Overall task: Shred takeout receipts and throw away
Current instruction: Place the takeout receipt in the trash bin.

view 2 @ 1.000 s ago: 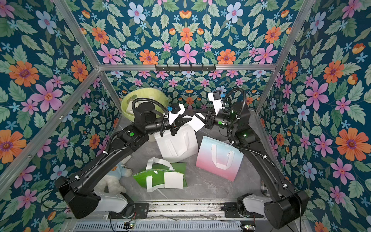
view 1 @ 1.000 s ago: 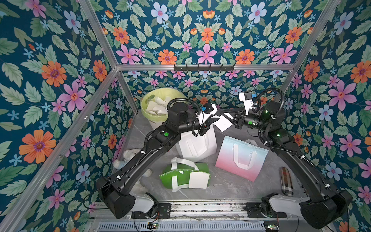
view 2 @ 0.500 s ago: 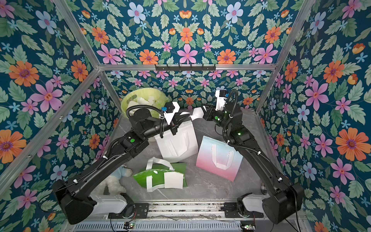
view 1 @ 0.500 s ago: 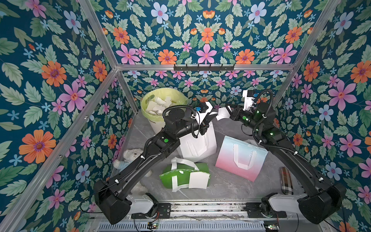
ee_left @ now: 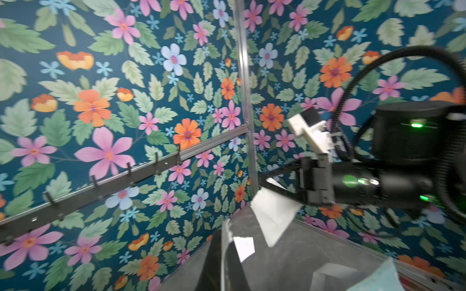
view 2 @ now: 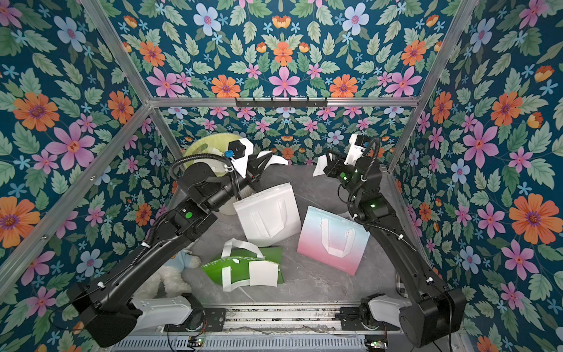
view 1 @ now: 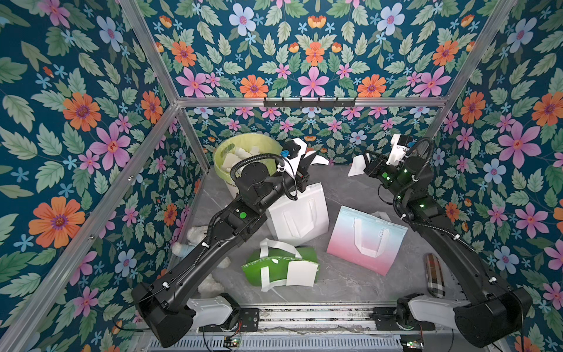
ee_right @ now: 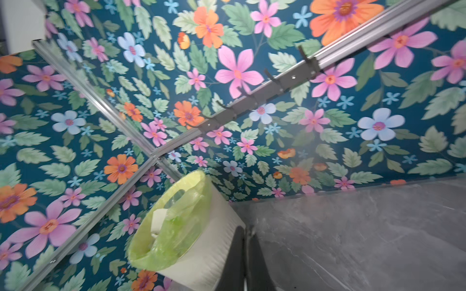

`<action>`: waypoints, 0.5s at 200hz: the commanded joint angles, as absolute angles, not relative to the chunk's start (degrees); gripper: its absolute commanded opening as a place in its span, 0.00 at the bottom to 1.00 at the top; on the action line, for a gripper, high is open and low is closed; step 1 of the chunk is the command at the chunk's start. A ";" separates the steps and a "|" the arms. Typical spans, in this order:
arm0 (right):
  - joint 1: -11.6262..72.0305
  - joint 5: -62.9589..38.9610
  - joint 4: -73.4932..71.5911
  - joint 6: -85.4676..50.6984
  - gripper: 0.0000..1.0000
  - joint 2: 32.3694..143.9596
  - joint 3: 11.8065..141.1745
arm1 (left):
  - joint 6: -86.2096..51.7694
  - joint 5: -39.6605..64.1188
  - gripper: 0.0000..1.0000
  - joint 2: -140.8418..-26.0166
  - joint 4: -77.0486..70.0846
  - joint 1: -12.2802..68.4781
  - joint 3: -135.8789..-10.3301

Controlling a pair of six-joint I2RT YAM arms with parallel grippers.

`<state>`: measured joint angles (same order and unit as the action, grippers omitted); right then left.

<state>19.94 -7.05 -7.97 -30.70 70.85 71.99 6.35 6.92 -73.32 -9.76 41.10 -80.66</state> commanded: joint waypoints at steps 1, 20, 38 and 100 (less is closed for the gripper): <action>24.23 -6.21 -12.95 -24.47 0.00 71.53 74.54 | 2.13 -2.65 0.00 -74.89 -9.93 36.82 -83.06; 26.61 -7.68 -16.34 -25.31 0.00 74.99 77.55 | -3.98 -2.23 0.00 -77.27 -9.69 29.55 -85.03; 29.76 -7.78 -18.24 -24.64 0.00 79.64 81.73 | -9.27 -1.93 0.00 -80.11 -7.93 23.56 -86.70; 36.17 -8.01 -21.40 -25.60 0.00 100.71 100.75 | -23.03 2.57 0.00 -86.57 -8.83 8.43 -83.63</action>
